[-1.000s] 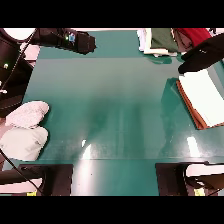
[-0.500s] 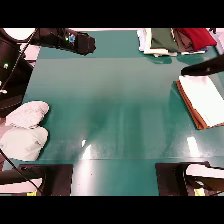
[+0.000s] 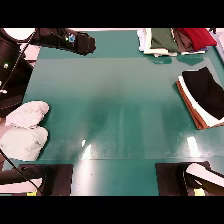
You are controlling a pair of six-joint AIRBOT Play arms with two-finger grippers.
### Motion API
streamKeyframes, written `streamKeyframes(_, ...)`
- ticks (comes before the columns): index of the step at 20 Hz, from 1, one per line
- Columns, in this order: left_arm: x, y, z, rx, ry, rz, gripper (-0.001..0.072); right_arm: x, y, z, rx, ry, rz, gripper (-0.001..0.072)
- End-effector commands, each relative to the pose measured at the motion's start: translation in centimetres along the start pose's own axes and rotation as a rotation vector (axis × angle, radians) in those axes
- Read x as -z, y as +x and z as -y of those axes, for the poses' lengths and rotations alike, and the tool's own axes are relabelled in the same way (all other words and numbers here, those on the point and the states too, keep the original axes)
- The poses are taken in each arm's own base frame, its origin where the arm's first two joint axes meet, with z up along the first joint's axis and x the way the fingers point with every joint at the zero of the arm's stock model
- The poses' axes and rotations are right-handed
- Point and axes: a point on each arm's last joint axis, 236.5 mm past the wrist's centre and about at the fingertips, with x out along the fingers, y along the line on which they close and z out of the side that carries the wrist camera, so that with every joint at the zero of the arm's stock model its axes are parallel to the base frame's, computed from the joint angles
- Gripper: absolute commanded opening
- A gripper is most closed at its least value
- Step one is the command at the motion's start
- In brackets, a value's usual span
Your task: Fold the shirts.
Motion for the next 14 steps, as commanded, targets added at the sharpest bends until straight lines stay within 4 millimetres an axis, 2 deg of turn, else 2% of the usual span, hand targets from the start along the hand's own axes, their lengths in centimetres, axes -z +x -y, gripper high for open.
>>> streamKeyframes(1,0.0,0.0,0.0,0.000,0.001,0.000,0.0027,0.8,-1.0,0.0,-0.019,0.047,0.028,0.0561)
streamKeyframes(3,0.0,0.0,0.0,0.000,0.000,0.000,0.0027,-1.9,-3.4,-4.1,-0.123,0.017,0.140,0.0561)
streamKeyframes(5,-0.1,0.0,0.0,0.000,-0.001,0.004,0.0027,-3.7,-5.5,-8.8,-0.204,-0.056,0.223,0.0560)
streamKeyframes(6,-0.1,0.0,0.0,-0.001,0.000,0.002,0.0027,-4.3,-6.5,-10.5,-0.204,-0.090,0.257,0.0560)
streamKeyframes(8,0.3,0.0,0.0,0.001,-0.001,-0.012,0.0027,-5.4,-8.1,-11.7,-0.165,-0.092,0.323,0.0559)
streamKeyframes(11,0.2,0.0,0.0,0.001,-0.001,-0.008,0.0027,-4.7,-9.4,-16.0,-0.240,-0.175,0.329,0.0559)
streamKeyframes(14,-0.4,0.0,0.0,0.000,-0.001,0.017,0.0027,-1.9,-9.1,-22.3,-0.336,-0.318,0.279,0.0557)
